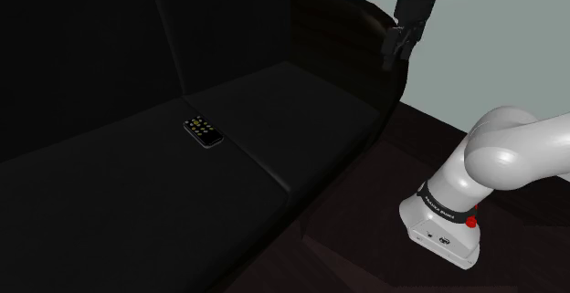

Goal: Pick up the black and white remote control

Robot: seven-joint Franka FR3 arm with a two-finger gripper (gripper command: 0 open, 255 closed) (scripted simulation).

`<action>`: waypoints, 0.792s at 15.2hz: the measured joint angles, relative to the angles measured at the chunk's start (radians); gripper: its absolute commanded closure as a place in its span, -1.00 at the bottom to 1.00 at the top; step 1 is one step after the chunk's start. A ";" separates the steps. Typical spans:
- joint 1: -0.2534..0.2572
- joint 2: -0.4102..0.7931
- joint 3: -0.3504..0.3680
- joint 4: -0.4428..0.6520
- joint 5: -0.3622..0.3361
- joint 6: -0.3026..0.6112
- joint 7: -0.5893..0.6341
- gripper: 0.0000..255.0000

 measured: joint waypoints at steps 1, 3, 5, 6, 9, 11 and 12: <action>0.000 0.000 0.000 0.000 0.000 0.000 0.000 -1.00; 0.010 0.026 0.019 0.000 0.017 0.027 0.021 -1.00; 0.024 0.061 0.042 -0.005 0.038 0.071 0.049 -1.00; 0.030 0.076 0.054 -0.008 0.048 0.090 0.062 -1.00; 0.049 0.172 0.093 0.022 0.077 0.164 0.106 -1.00; 0.066 0.216 0.125 0.029 0.098 0.206 0.142 -1.00; 0.071 0.236 0.135 0.035 0.104 0.223 0.153 -1.00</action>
